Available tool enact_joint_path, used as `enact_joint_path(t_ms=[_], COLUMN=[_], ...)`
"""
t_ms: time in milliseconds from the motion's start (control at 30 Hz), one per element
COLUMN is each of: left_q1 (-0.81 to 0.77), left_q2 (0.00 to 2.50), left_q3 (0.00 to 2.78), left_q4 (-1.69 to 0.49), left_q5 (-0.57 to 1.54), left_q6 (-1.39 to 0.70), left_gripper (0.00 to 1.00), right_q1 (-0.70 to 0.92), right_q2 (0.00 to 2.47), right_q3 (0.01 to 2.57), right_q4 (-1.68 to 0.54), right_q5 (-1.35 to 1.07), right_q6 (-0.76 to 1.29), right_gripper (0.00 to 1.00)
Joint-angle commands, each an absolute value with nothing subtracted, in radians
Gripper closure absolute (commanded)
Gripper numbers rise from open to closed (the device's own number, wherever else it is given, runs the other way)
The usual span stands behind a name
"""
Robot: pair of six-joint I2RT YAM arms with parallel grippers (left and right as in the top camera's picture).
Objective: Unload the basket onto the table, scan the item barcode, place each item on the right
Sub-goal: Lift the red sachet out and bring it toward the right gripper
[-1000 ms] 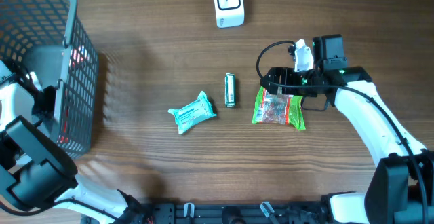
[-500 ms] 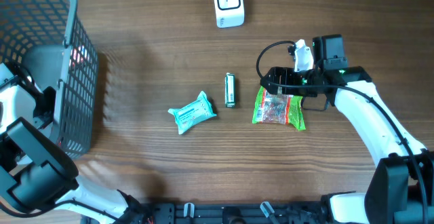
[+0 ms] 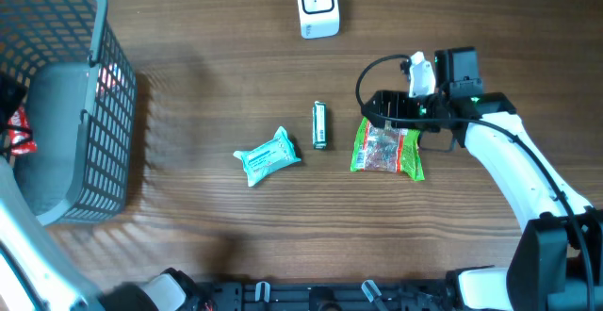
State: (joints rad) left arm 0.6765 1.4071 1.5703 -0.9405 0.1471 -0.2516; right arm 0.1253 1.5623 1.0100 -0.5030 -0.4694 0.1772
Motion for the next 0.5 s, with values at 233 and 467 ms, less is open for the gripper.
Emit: enact_joint_path(t_ms=[233,467], left_q1=[0.527,0.22], left_q2=[1.311,1.321], left_q3=[1.571,1.571], left_q4=[-1.153,-1.103], left_q5=[0.737,0.677], left_q6=[-0.278,-0.331], left_gripper=[0.96,0.96], right_q1=[0.124,0.2], right_q2=[1.544,1.467], right_q3=[1.022,1.022], right_q4=[-0.44,-0.469], right_q5=[-0.913,-1.064], right_q6=[0.257,0.278], right_gripper=[0.0,0.15])
